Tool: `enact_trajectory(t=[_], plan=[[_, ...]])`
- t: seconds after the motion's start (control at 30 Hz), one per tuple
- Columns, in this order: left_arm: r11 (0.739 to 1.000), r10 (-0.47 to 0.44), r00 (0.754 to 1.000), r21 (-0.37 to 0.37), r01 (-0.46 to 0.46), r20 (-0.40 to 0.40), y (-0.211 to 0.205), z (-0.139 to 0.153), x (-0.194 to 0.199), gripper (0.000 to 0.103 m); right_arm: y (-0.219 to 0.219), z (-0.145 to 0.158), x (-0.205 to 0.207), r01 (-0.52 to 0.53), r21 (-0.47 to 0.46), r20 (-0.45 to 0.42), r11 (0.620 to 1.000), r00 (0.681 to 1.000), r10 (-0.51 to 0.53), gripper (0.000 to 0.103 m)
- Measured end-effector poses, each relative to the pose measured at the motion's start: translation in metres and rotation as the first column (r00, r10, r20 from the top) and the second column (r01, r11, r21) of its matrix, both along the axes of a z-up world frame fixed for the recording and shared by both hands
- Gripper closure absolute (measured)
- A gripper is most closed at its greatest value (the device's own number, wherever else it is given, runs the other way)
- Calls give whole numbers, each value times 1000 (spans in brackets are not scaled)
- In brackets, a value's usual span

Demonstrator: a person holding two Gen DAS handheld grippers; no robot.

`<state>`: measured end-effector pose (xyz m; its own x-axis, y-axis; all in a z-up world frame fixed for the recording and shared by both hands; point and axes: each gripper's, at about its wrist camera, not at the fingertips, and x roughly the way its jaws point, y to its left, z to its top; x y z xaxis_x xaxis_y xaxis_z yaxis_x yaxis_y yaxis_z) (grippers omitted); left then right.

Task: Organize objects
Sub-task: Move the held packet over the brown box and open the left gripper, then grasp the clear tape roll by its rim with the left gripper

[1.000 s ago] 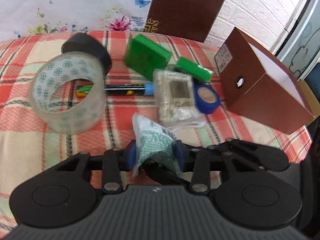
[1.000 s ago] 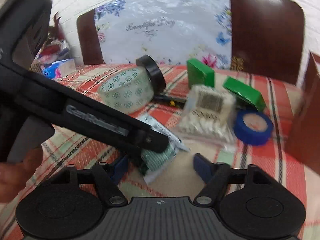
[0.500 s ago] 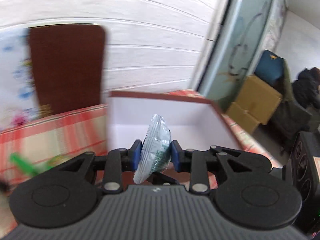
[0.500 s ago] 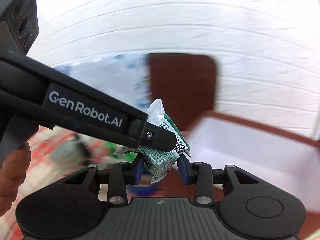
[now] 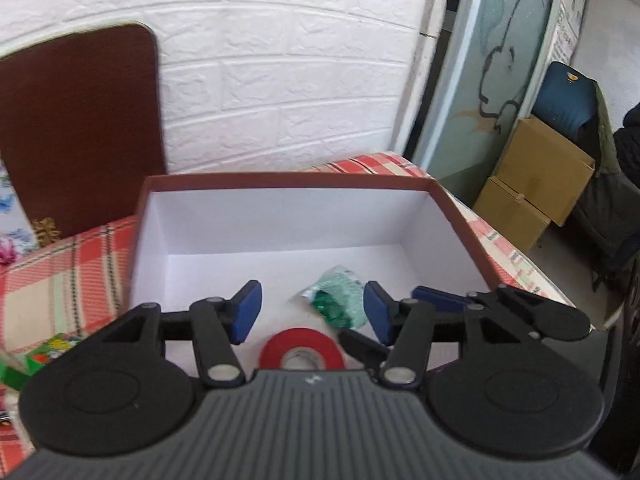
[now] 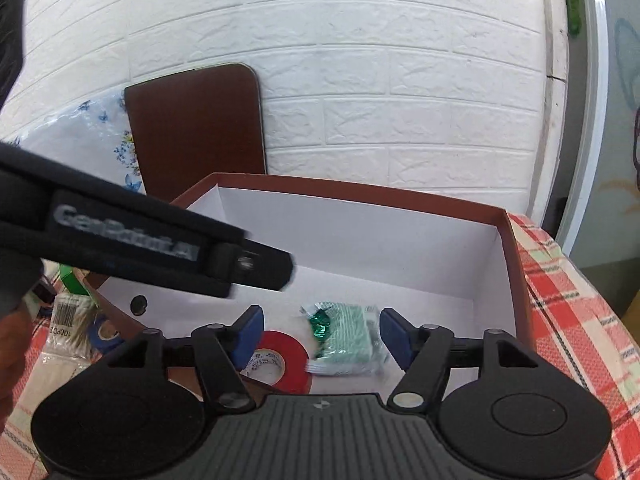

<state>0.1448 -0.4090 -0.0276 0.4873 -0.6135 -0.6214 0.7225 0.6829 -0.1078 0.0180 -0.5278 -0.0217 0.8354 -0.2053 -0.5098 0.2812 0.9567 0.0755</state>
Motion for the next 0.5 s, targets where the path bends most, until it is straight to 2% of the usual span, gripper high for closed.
enact_trajectory(t=[0.1, 0.17, 0.27, 0.37, 0.5], plan=[[999, 31, 999, -28, -29, 45, 23, 14, 0, 44, 9, 5, -3, -8, 1, 12, 1000, 1000, 8, 37], [996, 74, 992, -51, -69, 99, 53, 25, -1, 42, 23, 12, -4, -31, -17, 48, 999, 998, 32, 37], [990, 133, 984, -68, -126, 116, 106, 50, -18, 42, 48, 27, -6, -70, -59, 85, 996, 994, 75, 36], [975, 223, 966, -55, -218, 132, 160, 52, -11, 41, 74, 33, 7, -124, -73, 80, 990, 988, 130, 35], [941, 336, 928, -10, -339, 164, 234, 51, -5, 39, 116, 31, 21, -215, -85, 66, 973, 973, 220, 35]])
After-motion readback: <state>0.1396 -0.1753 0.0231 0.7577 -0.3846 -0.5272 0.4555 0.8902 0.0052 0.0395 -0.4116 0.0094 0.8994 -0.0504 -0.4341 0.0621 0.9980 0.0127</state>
